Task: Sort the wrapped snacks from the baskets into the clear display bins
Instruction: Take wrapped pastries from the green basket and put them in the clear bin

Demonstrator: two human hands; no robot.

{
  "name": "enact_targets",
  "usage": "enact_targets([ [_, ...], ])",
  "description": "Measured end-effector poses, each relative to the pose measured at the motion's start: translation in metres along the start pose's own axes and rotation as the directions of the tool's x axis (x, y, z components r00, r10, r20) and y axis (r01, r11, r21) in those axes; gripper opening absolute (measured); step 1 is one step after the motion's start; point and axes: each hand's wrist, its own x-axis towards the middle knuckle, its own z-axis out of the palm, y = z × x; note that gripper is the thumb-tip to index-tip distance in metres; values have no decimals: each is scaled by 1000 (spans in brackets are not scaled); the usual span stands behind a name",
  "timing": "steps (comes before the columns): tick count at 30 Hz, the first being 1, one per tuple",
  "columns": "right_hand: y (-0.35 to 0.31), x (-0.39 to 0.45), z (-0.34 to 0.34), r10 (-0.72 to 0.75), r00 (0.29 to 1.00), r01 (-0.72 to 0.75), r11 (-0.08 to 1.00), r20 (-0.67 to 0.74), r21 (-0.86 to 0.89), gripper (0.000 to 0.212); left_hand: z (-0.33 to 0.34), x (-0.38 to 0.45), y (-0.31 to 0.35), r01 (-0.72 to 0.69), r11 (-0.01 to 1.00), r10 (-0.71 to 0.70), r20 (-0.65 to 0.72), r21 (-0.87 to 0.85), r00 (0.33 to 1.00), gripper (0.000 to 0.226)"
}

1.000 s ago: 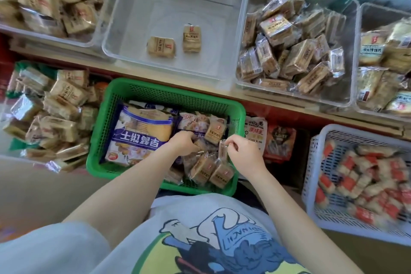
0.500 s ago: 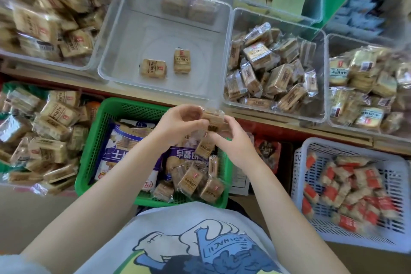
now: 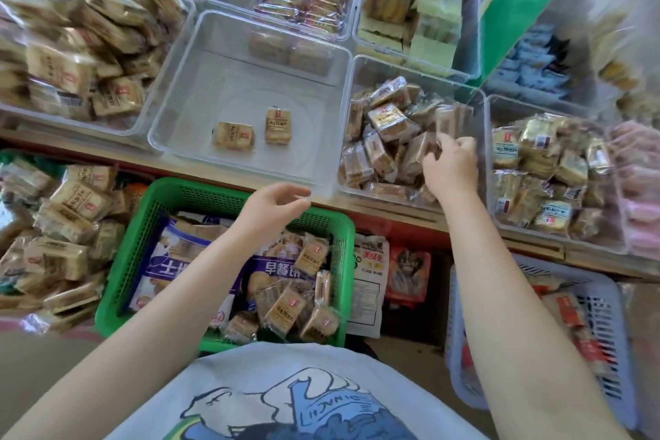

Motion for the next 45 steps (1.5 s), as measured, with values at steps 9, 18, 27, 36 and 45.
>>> enact_targets([
  [9,-23,-115,53,-398,912,410,865,-103,289,17,13,-2,-83,117,825,-222,127,553,967,30],
  [18,8,-188,111,-303,819,212,949,487,234,20,59,-18,-132,-397,336,-270,491,854,828,70],
  [27,4,-178,89,-282,823,174,952,493,253,23,26,-7,-86,-225,634,-56,334,740,941,37],
  [36,-32,-137,28,-382,909,243,811,165,532,30,9,-6,21,-466,783,474,90,412,876,45],
  [45,-19,-17,-9,-181,918,196,981,-352,6,41,4,-3,17,-307,787,381,-29,535,924,34],
])
